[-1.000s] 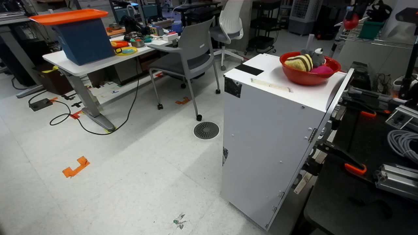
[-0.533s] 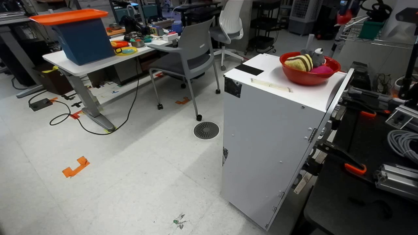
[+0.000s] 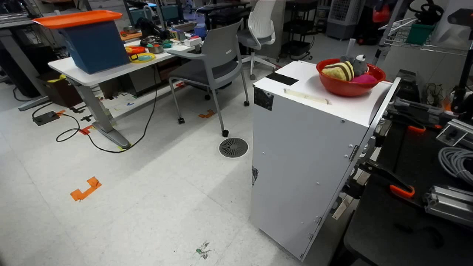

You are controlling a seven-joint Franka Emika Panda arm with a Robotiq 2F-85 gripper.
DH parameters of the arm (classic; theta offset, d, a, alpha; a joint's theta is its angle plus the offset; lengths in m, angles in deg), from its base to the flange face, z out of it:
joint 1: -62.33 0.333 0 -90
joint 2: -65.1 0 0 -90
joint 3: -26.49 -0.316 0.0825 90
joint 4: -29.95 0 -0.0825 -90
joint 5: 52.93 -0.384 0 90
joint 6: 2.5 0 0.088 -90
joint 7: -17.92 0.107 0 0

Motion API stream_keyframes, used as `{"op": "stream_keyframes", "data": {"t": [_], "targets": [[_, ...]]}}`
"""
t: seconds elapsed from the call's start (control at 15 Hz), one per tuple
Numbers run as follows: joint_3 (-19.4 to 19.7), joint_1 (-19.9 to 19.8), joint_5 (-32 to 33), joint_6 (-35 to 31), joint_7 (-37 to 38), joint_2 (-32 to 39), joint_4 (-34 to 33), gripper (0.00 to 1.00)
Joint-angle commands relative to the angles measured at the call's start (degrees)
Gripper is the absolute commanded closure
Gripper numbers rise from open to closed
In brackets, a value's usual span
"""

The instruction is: Pick the red object and drop it in the sink

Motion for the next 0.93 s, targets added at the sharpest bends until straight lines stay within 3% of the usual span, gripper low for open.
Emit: {"op": "stream_keyframes", "data": {"t": [0.0,0.27,0.53,0.6,0.73,0.87], "targets": [[-0.4,0.2,-6.4,-3.7,-5.5,-0.2,0.9,0.88],[-0.5,0.2,-12.5,-4.3,-11.3,0.7,1.4,0.88],[-0.5,0.1,-14.0,-3.7,-13.7,1.4,1.9,0.88],[-0.4,0.0,-14.1,-3.7,-14.1,1.6,2.0,0.78],[-0.4,-0.1,-14.1,-3.6,-14.3,1.9,2.0,0.79],[-0.7,0.2,-13.9,-3.3,-13.4,2.2,1.6,0.58]]}}
